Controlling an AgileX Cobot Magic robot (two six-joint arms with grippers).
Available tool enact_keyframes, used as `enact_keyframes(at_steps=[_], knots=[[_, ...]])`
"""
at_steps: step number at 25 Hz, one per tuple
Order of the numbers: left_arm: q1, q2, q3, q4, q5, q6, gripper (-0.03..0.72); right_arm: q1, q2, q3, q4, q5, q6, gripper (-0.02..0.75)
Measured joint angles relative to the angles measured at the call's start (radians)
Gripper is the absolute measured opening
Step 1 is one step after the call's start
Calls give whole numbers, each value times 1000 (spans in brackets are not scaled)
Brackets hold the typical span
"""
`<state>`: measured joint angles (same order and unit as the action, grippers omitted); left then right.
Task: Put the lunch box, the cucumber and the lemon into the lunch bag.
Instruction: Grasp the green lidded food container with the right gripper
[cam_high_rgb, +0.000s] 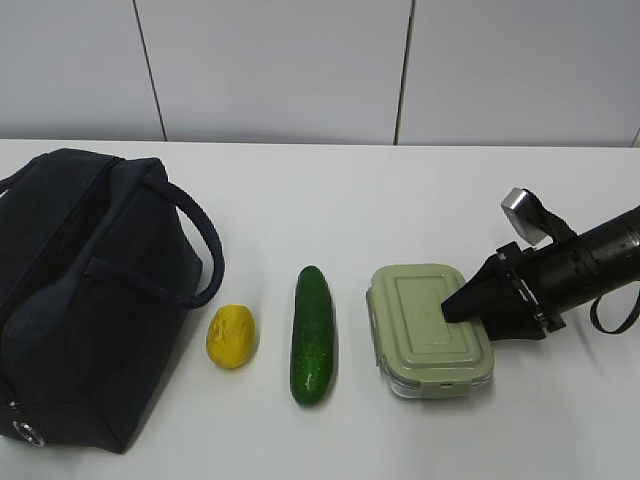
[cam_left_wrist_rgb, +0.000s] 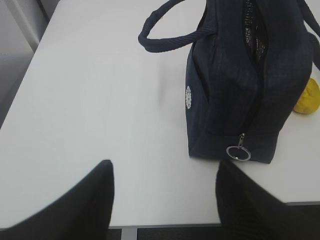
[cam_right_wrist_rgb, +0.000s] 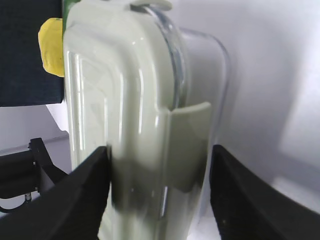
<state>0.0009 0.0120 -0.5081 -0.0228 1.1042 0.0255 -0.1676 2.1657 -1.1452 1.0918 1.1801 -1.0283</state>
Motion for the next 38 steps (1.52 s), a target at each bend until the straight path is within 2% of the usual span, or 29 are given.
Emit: enact_keyframes(at_steps=[12,38], knots=[[0,0,0,0,0,0,447,0,0,0,4,5,6,405],[0,0,0,0,0,0,447,0,0,0,5,8,24,402]])
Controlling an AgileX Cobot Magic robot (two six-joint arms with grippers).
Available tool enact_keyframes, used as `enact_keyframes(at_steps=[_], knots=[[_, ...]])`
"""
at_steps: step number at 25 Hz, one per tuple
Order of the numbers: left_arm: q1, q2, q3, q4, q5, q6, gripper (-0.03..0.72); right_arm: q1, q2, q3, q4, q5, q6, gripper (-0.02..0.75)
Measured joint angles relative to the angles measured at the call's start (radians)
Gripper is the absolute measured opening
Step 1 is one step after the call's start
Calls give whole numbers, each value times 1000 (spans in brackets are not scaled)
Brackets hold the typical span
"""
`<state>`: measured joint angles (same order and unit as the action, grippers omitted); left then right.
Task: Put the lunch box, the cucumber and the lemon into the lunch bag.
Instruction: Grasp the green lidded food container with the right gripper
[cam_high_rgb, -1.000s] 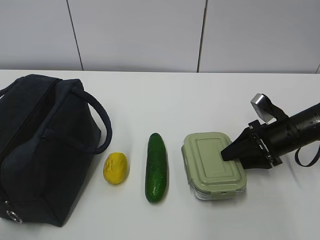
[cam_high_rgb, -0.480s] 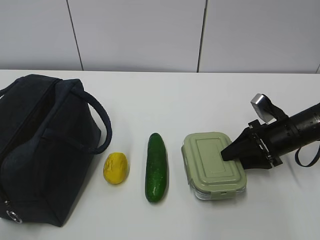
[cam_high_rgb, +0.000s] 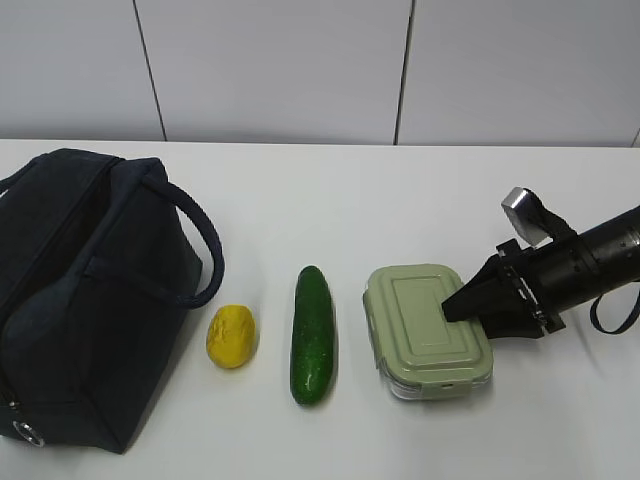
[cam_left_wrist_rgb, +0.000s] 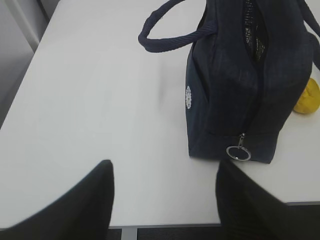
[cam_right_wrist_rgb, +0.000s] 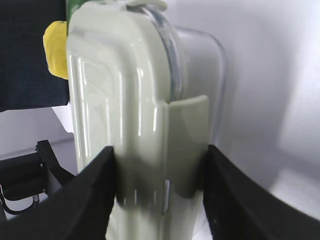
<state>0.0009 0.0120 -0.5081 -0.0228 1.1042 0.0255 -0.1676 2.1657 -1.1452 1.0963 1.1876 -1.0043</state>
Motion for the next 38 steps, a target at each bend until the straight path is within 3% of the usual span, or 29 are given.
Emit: enact_keyframes(at_steps=[38], knots=[[0,0,0,0,0,0,447,0,0,0,29,-7,38,380]])
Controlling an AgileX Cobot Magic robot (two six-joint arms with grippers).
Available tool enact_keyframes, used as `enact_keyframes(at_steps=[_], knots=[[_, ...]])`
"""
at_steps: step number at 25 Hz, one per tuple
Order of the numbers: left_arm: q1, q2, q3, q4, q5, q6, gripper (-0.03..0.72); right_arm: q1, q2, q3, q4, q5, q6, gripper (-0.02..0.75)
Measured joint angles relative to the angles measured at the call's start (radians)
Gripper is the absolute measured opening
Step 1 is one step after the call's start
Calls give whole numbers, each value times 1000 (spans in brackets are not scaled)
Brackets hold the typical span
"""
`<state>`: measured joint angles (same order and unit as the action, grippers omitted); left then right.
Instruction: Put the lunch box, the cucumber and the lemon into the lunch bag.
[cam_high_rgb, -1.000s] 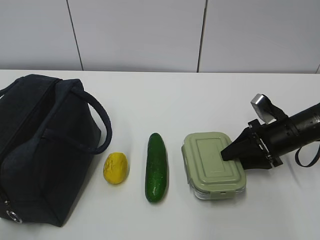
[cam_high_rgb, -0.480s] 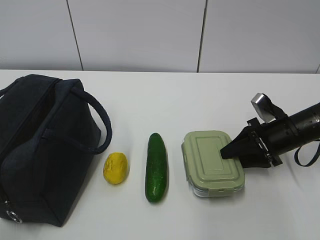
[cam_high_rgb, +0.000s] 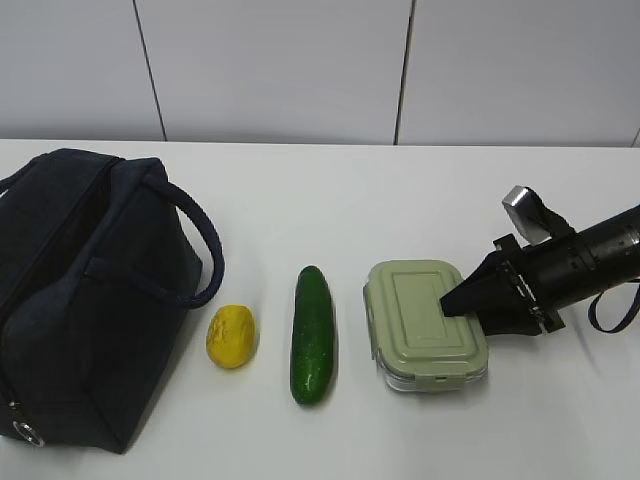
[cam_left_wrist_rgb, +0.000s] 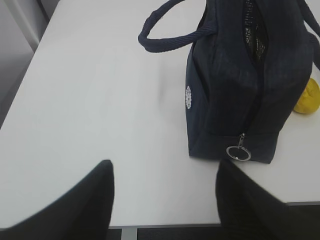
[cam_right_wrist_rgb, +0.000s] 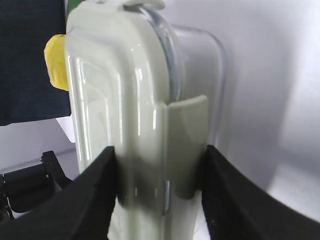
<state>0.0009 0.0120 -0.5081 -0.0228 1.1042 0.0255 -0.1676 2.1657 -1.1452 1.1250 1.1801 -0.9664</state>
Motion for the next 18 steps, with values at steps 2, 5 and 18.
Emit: enact_keyframes(at_steps=[2,5,18], knots=[[0,0,0,0,0,0,447,0,0,0,0,0,0,380],[0,0,0,0,0,0,447,0,0,0,0,0,0,380],[0,0,0,0,0,0,447,0,0,0,0,0,1,380]])
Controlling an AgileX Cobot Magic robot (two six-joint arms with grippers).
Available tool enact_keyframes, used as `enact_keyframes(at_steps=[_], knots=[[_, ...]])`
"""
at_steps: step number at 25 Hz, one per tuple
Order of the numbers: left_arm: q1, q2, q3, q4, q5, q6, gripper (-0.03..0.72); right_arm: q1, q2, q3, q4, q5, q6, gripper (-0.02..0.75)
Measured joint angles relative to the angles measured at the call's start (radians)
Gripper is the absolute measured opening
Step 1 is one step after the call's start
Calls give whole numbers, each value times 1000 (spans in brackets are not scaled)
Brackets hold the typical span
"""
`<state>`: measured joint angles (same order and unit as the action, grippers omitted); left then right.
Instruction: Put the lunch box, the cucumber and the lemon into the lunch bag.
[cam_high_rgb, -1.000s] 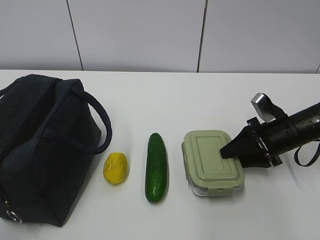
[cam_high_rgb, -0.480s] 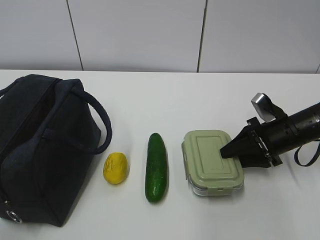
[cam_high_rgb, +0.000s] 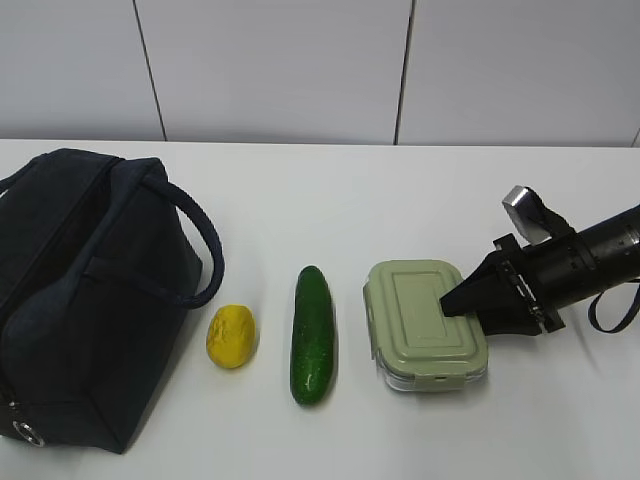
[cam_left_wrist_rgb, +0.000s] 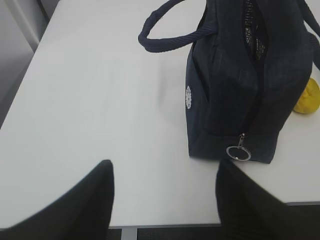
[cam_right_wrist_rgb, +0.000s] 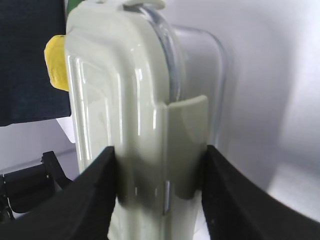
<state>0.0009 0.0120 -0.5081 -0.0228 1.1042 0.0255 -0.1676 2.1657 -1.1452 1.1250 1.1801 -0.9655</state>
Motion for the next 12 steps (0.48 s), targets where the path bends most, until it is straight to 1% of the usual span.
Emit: enact_keyframes(at_steps=[7,12], knots=[[0,0,0,0,0,0,447,0,0,0,0,0,2,378],[0,0,0,0,0,0,447,0,0,0,2,0,2,362]])
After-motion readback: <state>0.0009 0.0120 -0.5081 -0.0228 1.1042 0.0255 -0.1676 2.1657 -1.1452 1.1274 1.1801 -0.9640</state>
